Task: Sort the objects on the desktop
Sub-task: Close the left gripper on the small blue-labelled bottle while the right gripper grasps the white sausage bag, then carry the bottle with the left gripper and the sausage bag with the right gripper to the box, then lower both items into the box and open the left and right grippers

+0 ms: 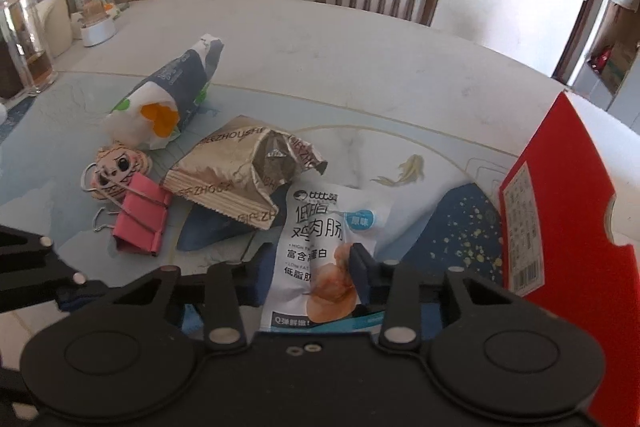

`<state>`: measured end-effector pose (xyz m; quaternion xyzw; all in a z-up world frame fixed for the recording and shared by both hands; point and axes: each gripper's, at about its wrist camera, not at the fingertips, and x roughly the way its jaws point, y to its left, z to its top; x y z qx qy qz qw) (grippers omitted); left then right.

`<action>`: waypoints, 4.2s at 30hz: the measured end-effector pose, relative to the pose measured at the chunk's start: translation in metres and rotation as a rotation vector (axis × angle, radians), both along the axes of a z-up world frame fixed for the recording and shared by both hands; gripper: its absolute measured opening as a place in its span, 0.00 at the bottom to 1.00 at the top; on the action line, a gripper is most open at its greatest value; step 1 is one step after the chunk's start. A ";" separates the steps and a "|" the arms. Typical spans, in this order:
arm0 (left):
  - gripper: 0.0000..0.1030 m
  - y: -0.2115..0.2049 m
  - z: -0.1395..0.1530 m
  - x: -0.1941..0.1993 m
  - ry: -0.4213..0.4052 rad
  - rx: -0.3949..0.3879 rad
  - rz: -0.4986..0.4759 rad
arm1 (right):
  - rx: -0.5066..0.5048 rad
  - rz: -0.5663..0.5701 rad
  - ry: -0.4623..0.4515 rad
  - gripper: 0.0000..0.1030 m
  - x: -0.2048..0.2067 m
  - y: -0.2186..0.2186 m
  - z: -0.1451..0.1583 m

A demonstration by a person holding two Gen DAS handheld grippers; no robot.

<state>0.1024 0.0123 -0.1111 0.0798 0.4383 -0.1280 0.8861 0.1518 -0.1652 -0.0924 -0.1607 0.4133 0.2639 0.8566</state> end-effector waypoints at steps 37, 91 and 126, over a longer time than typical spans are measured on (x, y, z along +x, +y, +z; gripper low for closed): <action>0.23 0.002 0.002 -0.002 0.014 -0.008 0.013 | 0.049 0.029 0.008 0.34 0.001 -0.018 0.009; 0.22 -0.055 0.121 0.009 -0.135 -0.091 -0.079 | 0.235 -0.127 -0.063 0.34 -0.049 -0.123 0.131; 0.22 -0.240 0.095 0.108 0.007 0.035 -0.290 | 0.138 -0.248 -0.099 0.34 0.055 -0.264 0.094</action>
